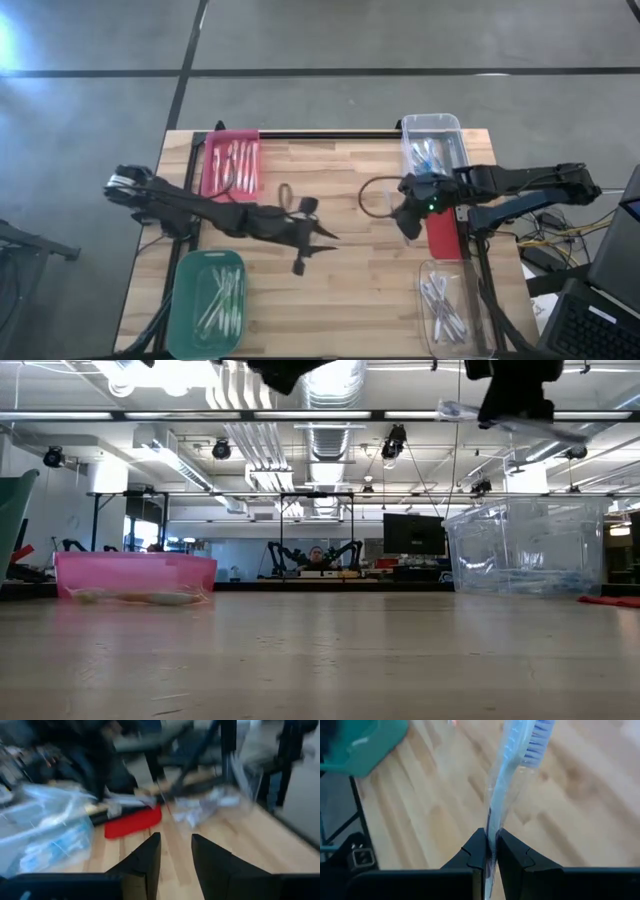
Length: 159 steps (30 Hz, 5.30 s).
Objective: Pick & Place Toothbrushes
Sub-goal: Put the violet toothbrush into the bottom transparent bin, then put the orange toothbrush into the pink bin
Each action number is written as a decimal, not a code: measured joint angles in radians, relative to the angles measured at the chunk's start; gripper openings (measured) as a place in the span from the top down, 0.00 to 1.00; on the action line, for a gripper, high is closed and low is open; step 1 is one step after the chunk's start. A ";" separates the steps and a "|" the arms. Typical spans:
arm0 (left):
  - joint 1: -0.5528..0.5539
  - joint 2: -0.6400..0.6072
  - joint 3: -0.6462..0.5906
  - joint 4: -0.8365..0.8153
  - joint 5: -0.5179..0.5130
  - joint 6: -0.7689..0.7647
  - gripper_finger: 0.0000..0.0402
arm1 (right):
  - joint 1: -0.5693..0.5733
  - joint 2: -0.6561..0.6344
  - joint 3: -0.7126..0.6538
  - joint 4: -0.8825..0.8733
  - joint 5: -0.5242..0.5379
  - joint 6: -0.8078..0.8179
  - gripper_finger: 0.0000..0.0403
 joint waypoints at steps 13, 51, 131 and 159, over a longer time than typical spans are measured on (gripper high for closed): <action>0.000 -0.174 -0.334 0.470 -0.052 -0.145 0.72 | 0.231 0.000 0.000 -0.082 0.007 0.401 0.94; -0.001 -0.191 -0.332 0.478 -0.059 -0.146 0.73 | 0.849 0.364 0.241 -0.524 -0.116 1.410 0.94; 0.000 -0.195 -0.249 0.022 -0.058 -0.148 0.73 | 0.364 0.301 0.297 -0.345 0.264 0.499 0.90; 0.279 -0.146 0.023 -1.369 -0.052 -0.059 0.66 | -0.079 0.303 0.296 -0.281 0.286 -0.167 0.72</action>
